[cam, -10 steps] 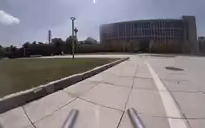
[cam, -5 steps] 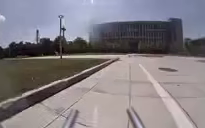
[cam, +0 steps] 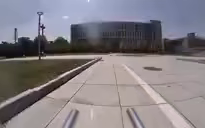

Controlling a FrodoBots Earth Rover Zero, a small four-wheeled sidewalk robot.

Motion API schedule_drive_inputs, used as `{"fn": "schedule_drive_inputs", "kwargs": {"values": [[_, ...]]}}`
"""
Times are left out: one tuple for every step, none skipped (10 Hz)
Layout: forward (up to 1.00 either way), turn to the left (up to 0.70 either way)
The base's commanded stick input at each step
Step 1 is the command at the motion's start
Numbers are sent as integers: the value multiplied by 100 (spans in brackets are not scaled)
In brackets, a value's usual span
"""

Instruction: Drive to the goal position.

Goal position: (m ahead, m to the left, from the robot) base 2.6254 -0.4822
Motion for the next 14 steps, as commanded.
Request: {"fn": "schedule_drive_inputs", "kwargs": {"values": [[70, -7], [70, -1], [70, 0], [70, 0], [70, 0], [70, 0], [70, 0], [70, 0], [70, 0], [70, 0], [70, 0], [70, 0], [70, 0], [70, 0]]}}
